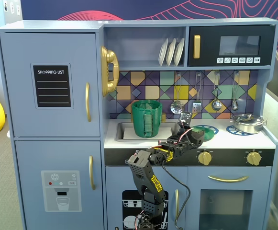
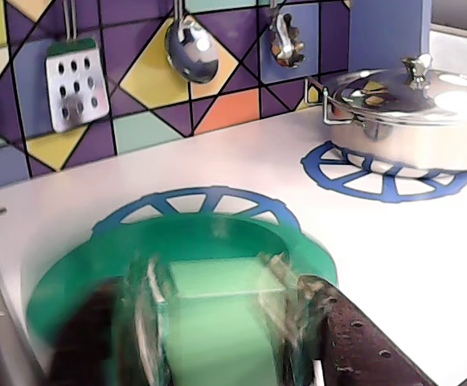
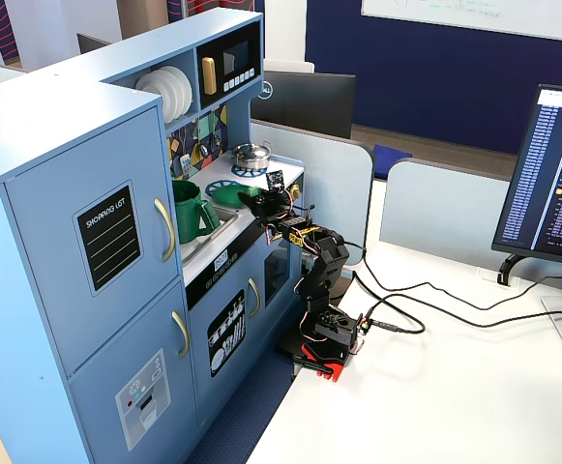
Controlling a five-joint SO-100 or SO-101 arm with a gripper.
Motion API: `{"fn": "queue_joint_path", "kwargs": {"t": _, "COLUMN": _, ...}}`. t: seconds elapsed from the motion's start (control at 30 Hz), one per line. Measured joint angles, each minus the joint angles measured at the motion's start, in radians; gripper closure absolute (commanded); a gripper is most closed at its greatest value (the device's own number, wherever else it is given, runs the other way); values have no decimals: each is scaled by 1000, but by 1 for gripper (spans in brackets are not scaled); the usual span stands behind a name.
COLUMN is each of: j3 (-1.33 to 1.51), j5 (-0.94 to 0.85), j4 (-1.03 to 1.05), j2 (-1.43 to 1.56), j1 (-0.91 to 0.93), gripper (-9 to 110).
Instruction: Take off the lid from the green recipient and place it on the counter
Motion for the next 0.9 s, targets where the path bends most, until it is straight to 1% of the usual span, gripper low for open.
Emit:
{"fn": "queue_joint_path", "kwargs": {"t": 0.07, "j3": 0, "j5": 9, "j4": 0, "j2": 5, "j1": 0, "gripper": 61}}
{"fn": "queue_joint_path", "kwargs": {"t": 0.17, "j3": 0, "j5": 11, "j4": 25, "j2": 48, "j1": -2, "gripper": 65}}
{"fn": "queue_joint_path", "kwargs": {"t": 0.27, "j3": -2, "j5": 21, "j4": 147, "j2": 155, "j1": -2, "gripper": 66}}
{"fn": "queue_joint_path", "kwargs": {"t": 0.37, "j3": -18, "j5": 40, "j4": 382, "j2": 307, "j1": -5, "gripper": 70}}
{"fn": "queue_joint_path", "kwargs": {"t": 0.5, "j3": -71, "j5": 58, "j4": 822, "j2": 526, "j1": -60, "gripper": 72}}
{"fn": "queue_joint_path", "kwargs": {"t": 0.6, "j3": -71, "j5": 31, "j4": 1155, "j2": 666, "j1": -110, "gripper": 72}}
{"fn": "queue_joint_path", "kwargs": {"t": 0.73, "j3": -12, "j5": 20, "j4": 1522, "j2": 851, "j1": -204, "gripper": 75}}
{"fn": "queue_joint_path", "kwargs": {"t": 0.83, "j3": 74, "j5": 20, "j4": 1677, "j2": 942, "j1": -293, "gripper": 78}}
{"fn": "queue_joint_path", "kwargs": {"t": 0.9, "j3": 152, "j5": 20, "j4": 1717, "j2": 992, "j1": -341, "gripper": 80}}
